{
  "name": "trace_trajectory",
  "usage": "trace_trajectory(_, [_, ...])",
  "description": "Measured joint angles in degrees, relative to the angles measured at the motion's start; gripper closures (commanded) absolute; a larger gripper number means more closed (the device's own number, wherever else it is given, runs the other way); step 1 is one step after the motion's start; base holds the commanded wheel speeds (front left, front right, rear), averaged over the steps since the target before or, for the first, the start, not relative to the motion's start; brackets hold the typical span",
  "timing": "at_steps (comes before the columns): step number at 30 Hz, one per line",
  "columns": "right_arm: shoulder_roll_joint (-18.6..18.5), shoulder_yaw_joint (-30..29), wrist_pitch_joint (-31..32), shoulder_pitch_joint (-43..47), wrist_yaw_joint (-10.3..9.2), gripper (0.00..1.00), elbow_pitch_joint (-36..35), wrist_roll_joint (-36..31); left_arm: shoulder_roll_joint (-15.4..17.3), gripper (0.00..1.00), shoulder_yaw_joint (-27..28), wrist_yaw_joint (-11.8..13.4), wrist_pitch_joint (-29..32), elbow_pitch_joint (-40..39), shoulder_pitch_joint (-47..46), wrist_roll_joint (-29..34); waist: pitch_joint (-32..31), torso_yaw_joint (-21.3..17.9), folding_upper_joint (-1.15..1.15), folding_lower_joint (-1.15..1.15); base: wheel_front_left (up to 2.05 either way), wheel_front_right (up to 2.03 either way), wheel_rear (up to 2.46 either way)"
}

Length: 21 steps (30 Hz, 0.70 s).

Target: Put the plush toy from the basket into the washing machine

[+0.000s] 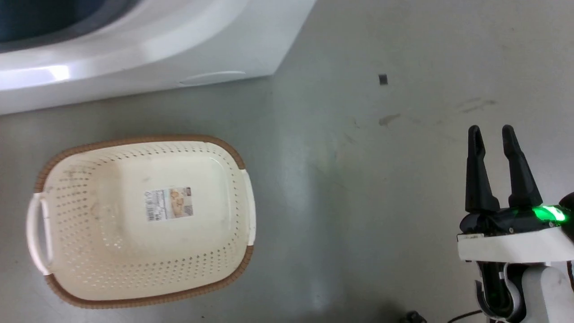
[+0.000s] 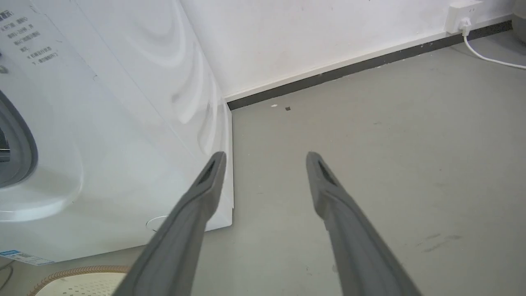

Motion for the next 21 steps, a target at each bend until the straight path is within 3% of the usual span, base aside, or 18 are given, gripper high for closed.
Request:
trace_trajectory(4, [0.0,0.5,0.0,-0.9,0.00,0.00,-0.2,0.6,2.9,1.00,-2.8,-0.4,3.7,5.3,-7.4,0.7,2.7,-1.7,0.00,0.00,0.00,0.00,0.00])
trace_trajectory(14, [0.0,1.1,0.0,-2.2,0.00,0.00,-1.3,2.5,5.1,1.00,-9.7,-0.7,9.6,15.8,-18.4,-1.2,8.0,-4.2,0.00,0.00,0.00,0.00,0.00])
trace_trajectory(21, [0.0,1.3,0.0,-2.3,0.00,0.00,-1.4,2.6,5.5,1.00,-14.3,-0.7,7.9,19.6,-20.6,-3.1,8.4,-4.4,0.00,0.00,0.00,0.00,0.00])
